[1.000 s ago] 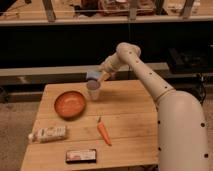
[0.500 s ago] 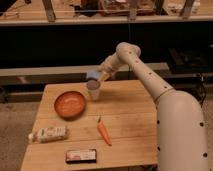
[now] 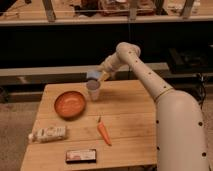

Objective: Place the white sponge in the ceramic cup

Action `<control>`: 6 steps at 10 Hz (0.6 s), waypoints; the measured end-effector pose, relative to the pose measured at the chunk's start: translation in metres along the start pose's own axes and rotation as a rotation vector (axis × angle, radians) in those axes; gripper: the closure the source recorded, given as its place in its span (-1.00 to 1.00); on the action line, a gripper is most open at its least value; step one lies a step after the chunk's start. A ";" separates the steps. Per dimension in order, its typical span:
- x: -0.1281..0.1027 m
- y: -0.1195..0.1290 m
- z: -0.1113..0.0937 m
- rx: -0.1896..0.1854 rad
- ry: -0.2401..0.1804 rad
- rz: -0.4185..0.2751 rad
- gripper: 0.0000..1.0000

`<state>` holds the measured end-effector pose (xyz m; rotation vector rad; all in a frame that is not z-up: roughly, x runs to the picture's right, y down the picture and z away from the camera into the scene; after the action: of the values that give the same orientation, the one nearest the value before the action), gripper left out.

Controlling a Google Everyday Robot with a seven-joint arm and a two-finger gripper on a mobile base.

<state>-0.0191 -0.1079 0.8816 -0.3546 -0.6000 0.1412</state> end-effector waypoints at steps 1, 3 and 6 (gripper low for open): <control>0.000 0.000 0.000 0.000 0.001 -0.002 0.47; 0.001 -0.001 0.001 -0.001 0.003 -0.004 0.47; 0.001 -0.002 0.002 -0.002 0.005 -0.008 0.47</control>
<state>-0.0194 -0.1086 0.8841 -0.3543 -0.5968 0.1320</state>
